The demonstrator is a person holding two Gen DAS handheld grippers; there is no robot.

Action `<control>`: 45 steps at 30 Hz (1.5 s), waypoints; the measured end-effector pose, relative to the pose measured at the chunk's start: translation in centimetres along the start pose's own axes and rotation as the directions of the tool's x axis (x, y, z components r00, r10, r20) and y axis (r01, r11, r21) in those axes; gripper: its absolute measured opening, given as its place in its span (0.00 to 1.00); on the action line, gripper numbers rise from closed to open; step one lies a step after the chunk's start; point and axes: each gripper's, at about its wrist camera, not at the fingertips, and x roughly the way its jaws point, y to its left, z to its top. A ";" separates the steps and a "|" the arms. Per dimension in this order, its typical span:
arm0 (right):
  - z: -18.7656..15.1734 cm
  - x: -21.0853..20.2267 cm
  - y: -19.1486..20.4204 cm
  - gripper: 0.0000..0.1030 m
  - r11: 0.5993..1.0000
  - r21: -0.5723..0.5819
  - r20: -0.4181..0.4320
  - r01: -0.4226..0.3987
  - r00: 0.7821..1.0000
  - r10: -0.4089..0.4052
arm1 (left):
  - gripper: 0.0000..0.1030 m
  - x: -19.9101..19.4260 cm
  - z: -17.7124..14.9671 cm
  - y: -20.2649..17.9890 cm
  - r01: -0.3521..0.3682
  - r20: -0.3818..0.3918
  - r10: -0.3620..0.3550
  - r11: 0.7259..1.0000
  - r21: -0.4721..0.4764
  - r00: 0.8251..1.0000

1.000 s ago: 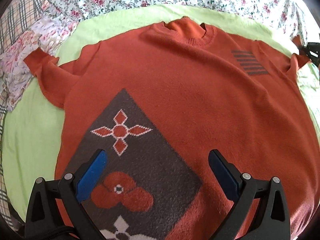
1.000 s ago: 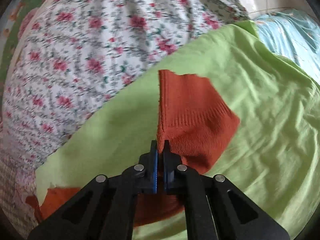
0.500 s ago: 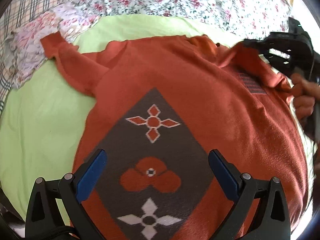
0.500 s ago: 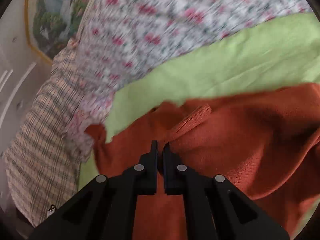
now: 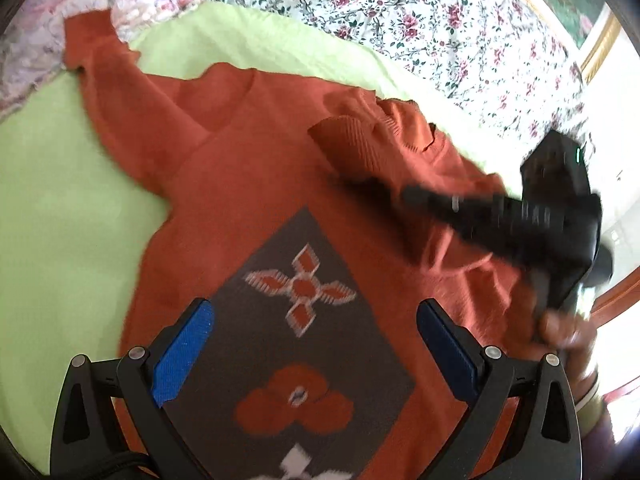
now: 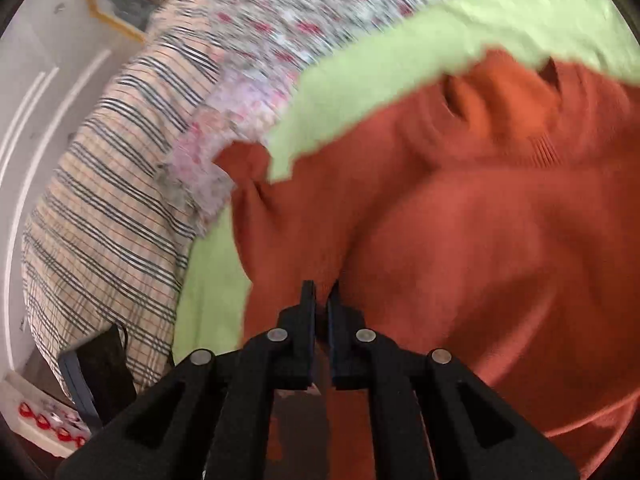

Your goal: Fold small clothes

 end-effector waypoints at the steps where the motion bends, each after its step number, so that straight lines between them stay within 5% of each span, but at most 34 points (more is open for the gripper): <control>1: 0.0 -0.1 -0.7 0.13 1.000 0.019 -0.017 0.010 1.000 -0.010 | 0.99 0.4 0.6 0.0 0.021 -0.006 -0.021 1.000 -0.010 1.000; 4: 0.4 -1.9 -2.5 0.33 0.997 0.071 0.004 0.015 1.000 -0.015 | 0.99 2.3 2.9 -0.7 0.102 -0.029 -0.104 0.994 -0.047 0.994; 11: -0.8 -7.9 -5.2 0.34 0.988 0.129 0.139 0.087 0.985 -0.105 | 0.98 8.0 6.7 -4.5 0.113 -0.092 -0.116 0.993 -0.036 0.989; 15: -1.4 -9.7 -6.1 0.34 0.977 0.165 0.171 0.134 0.972 -0.162 | 0.56 9.9 7.7 -3.8 -0.030 -0.071 0.031 0.999 0.012 0.997; 17: -1.7 -10.7 -6.8 0.34 0.971 0.187 0.184 0.147 0.966 -0.182 | 0.52 9.1 7.1 -2.5 -0.022 -0.050 0.022 1.000 0.007 0.998; 23: -2.7 -12.7 -7.7 0.34 0.965 0.222 0.228 0.140 0.955 -0.191 | 0.54 6.3 4.6 1.3 0.012 -0.015 -0.013 0.999 -0.030 1.000; 27: -3.0 -12.8 -7.8 0.34 0.961 0.239 0.239 0.137 0.951 -0.195 | 0.78 7.1 6.3 0.7 0.059 -0.032 -0.060 0.997 -0.052 0.998; 30: -3.1 -13.2 -7.6 0.34 0.962 0.238 0.249 0.131 0.949 -0.191 | 0.76 8.5 8.0 0.4 0.057 -0.030 -0.059 0.997 -0.056 0.998; 32: -3.2 -13.9 -7.2 0.34 0.964 0.228 0.263 0.139 0.944 -0.199 | 0.63 9.3 9.1 0.2 0.078 -0.018 -0.079 0.996 -0.048 0.997; 34: -3.1 -14.8 -7.0 0.34 0.964 0.220 0.281 0.148 0.937 -0.208 | 0.04 9.9 9.8 -0.2 0.100 -0.034 -0.101 0.995 -0.014 0.994; 36: -3.2 -16.0 -6.9 0.34 0.963 0.219 0.303 0.155 0.928 -0.219 | 0.05 7.9 9.7 -0.7 0.077 0.048 -0.079 0.996 0.032 0.996; 39: -2.7 -18.3 -7.3 0.34 0.957 0.220 0.349 0.190 0.901 -0.258 | 0.08 3.7 8.6 -0.5 0.093 0.232 -0.110 0.992 0.082 0.967; 45: -0.3 -20.2 -11.2 0.35 0.892 0.264 0.349 0.366 0.826 -0.442 | 0.26 7.8 8.8 2.3 0.119 0.043 -0.121 0.992 0.040 0.992</control>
